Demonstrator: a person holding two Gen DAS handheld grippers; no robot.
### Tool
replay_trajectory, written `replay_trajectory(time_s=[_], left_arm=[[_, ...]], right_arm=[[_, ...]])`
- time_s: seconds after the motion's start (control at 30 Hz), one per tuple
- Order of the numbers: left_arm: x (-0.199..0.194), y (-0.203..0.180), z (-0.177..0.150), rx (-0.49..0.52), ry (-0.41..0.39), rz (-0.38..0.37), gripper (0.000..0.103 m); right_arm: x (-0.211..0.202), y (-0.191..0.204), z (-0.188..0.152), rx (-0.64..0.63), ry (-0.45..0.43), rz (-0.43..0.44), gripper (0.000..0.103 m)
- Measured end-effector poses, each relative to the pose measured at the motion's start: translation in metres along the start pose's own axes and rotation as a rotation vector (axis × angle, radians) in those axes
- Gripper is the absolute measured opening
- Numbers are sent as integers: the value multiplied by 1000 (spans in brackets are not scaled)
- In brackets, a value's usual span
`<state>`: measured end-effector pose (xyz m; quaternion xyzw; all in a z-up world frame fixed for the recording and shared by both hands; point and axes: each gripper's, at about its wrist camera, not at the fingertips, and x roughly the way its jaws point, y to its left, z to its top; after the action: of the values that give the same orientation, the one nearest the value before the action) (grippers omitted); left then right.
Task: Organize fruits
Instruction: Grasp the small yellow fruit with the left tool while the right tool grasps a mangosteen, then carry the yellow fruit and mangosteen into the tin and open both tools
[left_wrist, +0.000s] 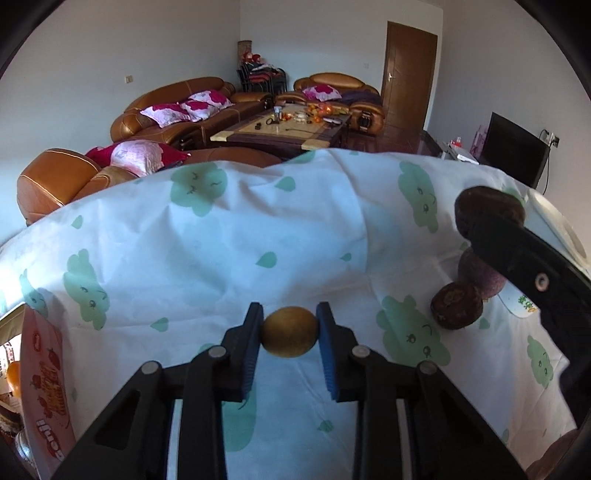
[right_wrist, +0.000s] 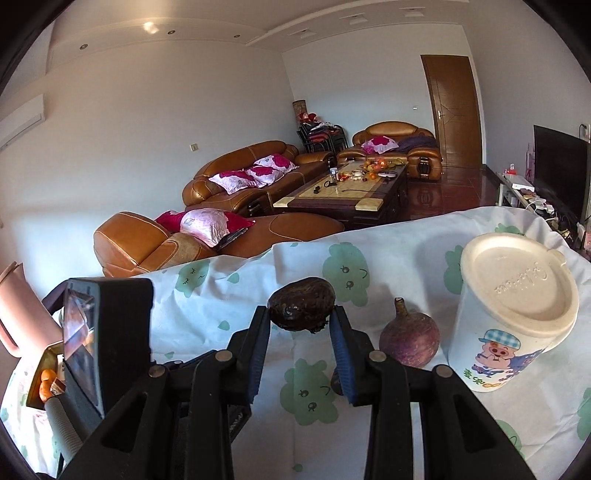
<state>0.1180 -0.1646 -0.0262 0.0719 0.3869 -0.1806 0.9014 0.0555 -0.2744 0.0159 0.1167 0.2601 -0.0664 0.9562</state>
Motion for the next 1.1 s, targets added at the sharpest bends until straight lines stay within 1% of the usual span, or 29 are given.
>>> replay_trajectory(time_s=[0.07,0.27,0.4,0.47,0.57,0.67,0.8,0.9,1.0,1.1], left_arm=[[-16,4,-8,-9,-38,25,31],[-61,22,-37,-46,-136,66,31],[-82,39,-51,-46,-177,96,31],[-88,44,-59,-33,-189,112,31],[-98,57,-67,-50,-205,103,31],[-104,70,-73,-62,-209,102,31],[-112,82,-81,-63,-215,97,31],[-115,93,-85,-69,-214,94,31],[-118,104,-90,-87,-216,96,31],[-124,115,-93,-110,-216,63,31]], right_arm=[[1,2,-1,-10,-4,-2,36],[1,13,-9,-35,-13,-5,36],[-1,22,-18,-38,-17,-13,36],[-1,29,-23,-47,-13,-23,36],[-3,39,-30,-75,-13,-45,35],[-14,50,-35,-113,-39,-69,35],[-28,60,-44,-122,-43,-64,35],[-38,71,-50,-157,-58,-71,35],[-43,75,-55,-154,-51,-68,35],[-42,77,-57,-158,-30,-14,35]])
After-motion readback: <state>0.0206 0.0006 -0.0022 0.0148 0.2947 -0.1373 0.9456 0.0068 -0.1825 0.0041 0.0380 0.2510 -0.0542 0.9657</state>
